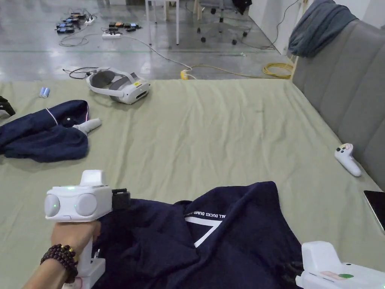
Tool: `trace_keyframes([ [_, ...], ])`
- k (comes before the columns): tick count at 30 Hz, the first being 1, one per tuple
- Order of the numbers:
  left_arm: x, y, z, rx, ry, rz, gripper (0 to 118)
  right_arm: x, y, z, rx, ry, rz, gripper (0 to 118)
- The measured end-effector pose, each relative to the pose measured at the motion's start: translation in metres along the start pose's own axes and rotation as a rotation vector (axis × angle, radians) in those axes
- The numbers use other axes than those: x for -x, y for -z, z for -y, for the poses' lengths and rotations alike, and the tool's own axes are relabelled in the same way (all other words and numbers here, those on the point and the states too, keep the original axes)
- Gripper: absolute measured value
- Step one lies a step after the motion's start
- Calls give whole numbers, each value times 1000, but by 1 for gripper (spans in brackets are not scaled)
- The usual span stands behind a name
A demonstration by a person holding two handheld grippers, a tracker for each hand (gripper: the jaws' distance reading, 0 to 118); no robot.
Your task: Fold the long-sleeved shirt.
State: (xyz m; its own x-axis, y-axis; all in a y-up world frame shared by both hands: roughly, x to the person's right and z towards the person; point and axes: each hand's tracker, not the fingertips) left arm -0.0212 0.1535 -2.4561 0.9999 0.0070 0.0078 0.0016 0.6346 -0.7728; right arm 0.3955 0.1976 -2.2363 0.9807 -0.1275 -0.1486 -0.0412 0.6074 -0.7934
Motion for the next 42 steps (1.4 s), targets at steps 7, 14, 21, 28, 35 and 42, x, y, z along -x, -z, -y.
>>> trace_keyframes([
  [7,-13,32,13,38,26,63,12,-46,41,-91,-54,42,80,7],
  [14,-7,23,-4,24,-42,89,13,-97,142,-203,59,71,138,72],
  [21,-12,28,-15,-8,15,82,13,-107,238,-211,305,141,115,45],
  [28,-12,21,-11,-11,-4,86,13,-87,203,-199,222,65,141,2],
  [35,-3,-84,4,-239,-43,190,13,-82,73,-175,-110,69,43,2],
  [42,-5,-195,92,-496,8,145,13,-63,-34,-66,-234,-13,84,2],
])
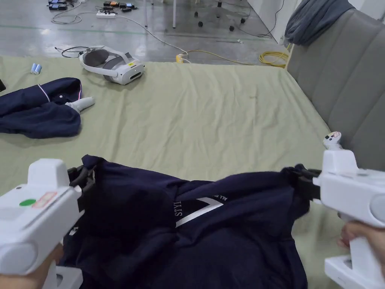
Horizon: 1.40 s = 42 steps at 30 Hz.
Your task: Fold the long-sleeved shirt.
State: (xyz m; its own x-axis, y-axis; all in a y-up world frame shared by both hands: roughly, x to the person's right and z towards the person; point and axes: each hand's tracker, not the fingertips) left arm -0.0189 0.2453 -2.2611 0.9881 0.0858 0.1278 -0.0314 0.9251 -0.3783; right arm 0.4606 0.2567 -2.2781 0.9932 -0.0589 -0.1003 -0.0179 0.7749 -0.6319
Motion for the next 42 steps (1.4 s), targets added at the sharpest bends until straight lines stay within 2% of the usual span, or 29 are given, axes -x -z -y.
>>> trace_keyframes([
  [3,-1,-41,34,48,7,-18,13,9,-29,48,53,-49,14,2],
  [5,-4,-57,56,197,12,-37,13,16,-27,77,164,-103,5,2],
  [9,-3,-62,105,444,-45,-46,13,34,4,123,426,-250,3,2],
  [12,-11,-44,132,602,18,-41,13,50,33,142,546,-378,64,2],
  [13,-13,-39,138,626,29,-46,13,52,42,146,545,-391,102,2],
  [16,-20,-30,139,585,38,-64,14,53,40,135,536,-350,95,2],
  [17,-20,-29,135,594,40,-63,15,52,39,135,538,-352,90,3],
  [18,-24,-35,128,590,22,-63,22,50,38,135,531,-337,88,7],
  [19,-21,-40,122,572,-9,-47,35,47,31,133,496,-291,89,18],
  [20,-18,-46,116,539,-35,-22,56,43,20,129,457,-270,108,37],
  [21,-14,-53,108,512,-53,-22,83,39,8,125,404,-234,135,69],
  [22,-8,-58,99,506,-81,-35,110,36,-2,118,372,-189,131,105],
  [23,-5,-66,89,486,-107,-33,109,35,-13,111,353,-156,114,115],
  [24,-1,-78,76,431,-129,-19,106,32,-31,105,313,-122,83,113],
  [26,7,-82,60,366,-160,-2,105,36,-50,89,216,-50,49,102],
  [27,9,-85,50,336,-157,-15,99,40,-56,81,165,-32,32,86],
  [28,10,-87,43,307,-152,-23,74,39,-58,78,124,-26,12,45],
  [29,12,-87,38,292,-143,-16,26,45,-59,73,104,-32,3,6],
  [30,4,-90,27,297,-133,-16,6,51,-57,70,95,-39,13,0],
  [31,7,-90,25,284,-142,-13,4,57,-57,68,72,-39,25,0],
  [33,26,-86,19,315,-167,-9,4,65,-57,66,87,-62,-10,0],
  [34,35,-84,26,306,-218,-5,16,69,-57,67,91,-64,-21,0],
  [35,47,-85,29,299,-259,-14,46,72,-58,67,91,-60,-31,0],
  [36,63,-83,33,308,-316,0,86,79,-58,68,91,-56,-54,0],
  [37,77,-79,42,343,-374,8,110,81,-57,70,98,-59,-74,0],
  [39,103,-70,69,384,-531,3,106,86,-55,73,112,-75,-83,0],
  [42,130,-60,94,493,-788,147,106,92,-52,79,132,-103,-83,0],
])
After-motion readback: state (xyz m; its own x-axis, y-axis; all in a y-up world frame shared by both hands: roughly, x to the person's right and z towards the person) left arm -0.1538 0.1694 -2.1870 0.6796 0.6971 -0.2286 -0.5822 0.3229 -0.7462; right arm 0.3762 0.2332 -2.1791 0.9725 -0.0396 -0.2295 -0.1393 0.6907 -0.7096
